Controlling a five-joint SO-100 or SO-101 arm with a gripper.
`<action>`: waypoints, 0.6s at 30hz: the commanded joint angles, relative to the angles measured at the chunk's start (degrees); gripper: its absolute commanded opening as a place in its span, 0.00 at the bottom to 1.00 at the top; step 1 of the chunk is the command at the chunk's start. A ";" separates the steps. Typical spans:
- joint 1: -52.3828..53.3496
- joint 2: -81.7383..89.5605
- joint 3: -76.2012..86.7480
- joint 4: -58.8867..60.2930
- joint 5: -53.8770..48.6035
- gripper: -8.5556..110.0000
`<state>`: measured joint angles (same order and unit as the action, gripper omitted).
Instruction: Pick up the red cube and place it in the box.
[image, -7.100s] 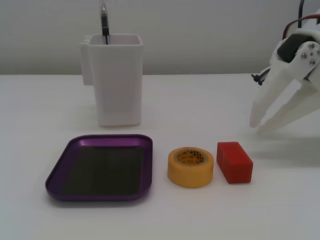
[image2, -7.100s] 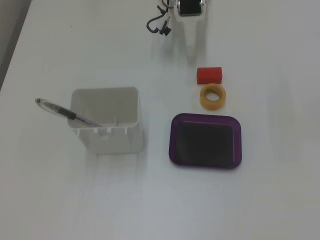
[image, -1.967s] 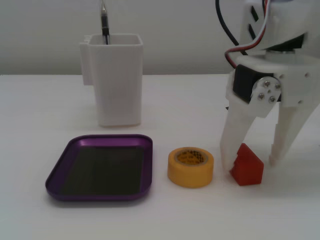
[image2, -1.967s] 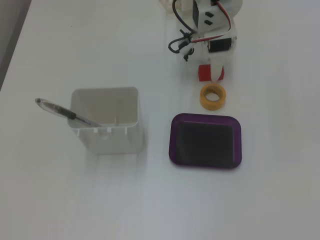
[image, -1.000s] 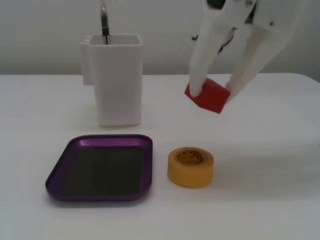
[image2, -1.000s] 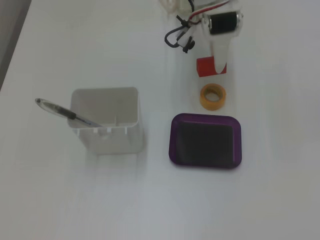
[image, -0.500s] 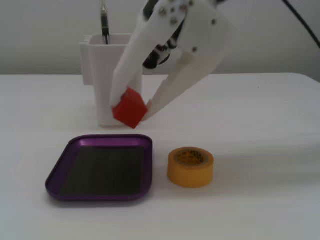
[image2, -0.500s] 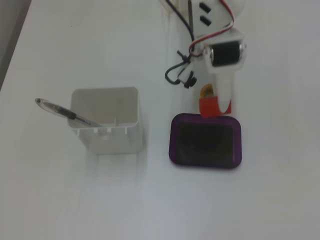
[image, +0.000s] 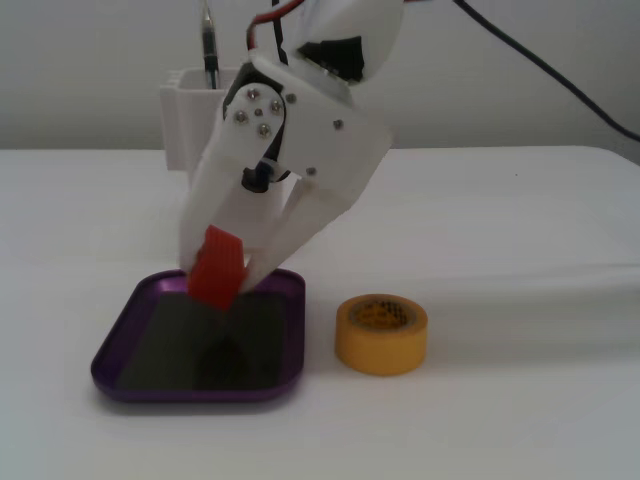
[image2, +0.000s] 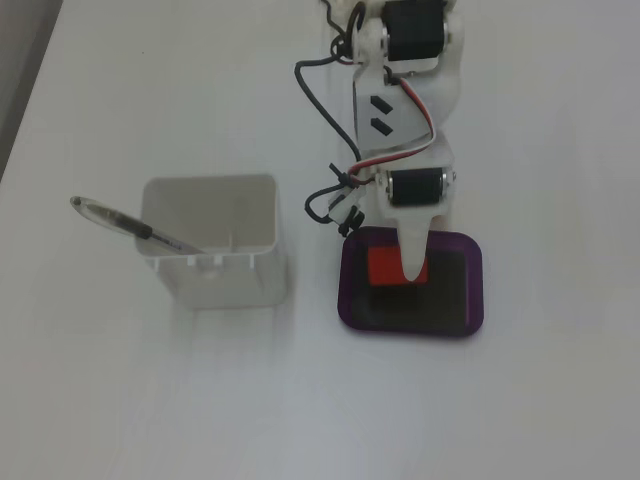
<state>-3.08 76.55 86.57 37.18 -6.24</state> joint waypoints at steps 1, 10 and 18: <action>0.26 0.62 -2.64 -0.62 -0.44 0.07; 0.35 0.53 0.62 -1.23 -3.43 0.07; 0.35 0.62 1.67 -0.88 -3.34 0.07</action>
<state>-3.08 76.46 88.86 36.65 -9.23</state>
